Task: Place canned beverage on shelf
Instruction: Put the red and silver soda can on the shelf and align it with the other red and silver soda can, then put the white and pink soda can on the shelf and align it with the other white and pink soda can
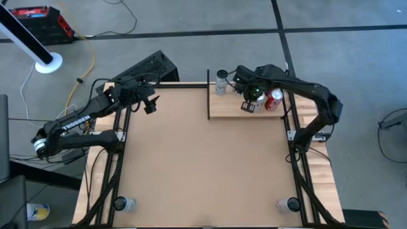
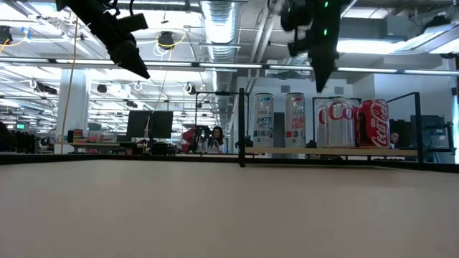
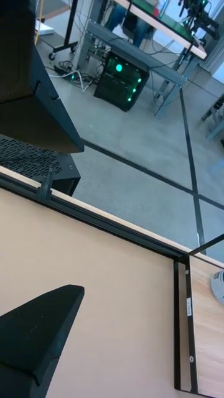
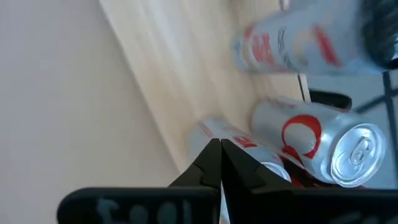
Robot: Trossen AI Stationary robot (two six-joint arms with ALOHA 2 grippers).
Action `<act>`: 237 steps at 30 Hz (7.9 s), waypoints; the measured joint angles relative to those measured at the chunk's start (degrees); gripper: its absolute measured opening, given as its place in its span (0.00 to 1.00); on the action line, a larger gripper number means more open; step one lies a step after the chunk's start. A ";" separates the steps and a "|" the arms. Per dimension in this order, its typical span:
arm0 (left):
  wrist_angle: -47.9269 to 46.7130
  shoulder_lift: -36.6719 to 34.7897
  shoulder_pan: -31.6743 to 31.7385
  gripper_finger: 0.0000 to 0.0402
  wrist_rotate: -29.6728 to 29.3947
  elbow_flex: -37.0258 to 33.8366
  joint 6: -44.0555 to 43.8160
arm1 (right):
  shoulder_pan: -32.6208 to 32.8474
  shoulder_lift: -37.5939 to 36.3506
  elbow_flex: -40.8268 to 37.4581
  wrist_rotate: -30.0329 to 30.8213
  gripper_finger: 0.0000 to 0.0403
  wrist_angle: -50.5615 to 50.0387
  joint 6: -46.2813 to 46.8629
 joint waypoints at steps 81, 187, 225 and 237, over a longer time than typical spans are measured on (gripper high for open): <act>-1.90 -0.05 -0.02 0.87 1.27 -0.57 -0.17 | 81.90 1.53 -6.77 -35.21 0.95 -0.36 117.59; -0.13 -0.05 -0.04 0.87 2.51 -0.57 0.02 | 43.75 -12.54 -18.15 2.95 0.93 -12.44 58.38; -1.96 -0.05 -0.02 0.87 2.32 -0.57 -1.83 | 53.92 -13.61 -44.53 48.62 0.86 34.66 75.15; -2.01 -0.05 -0.02 0.87 2.32 -0.57 -2.62 | 45.23 -14.19 -33.39 43.68 0.68 35.52 50.21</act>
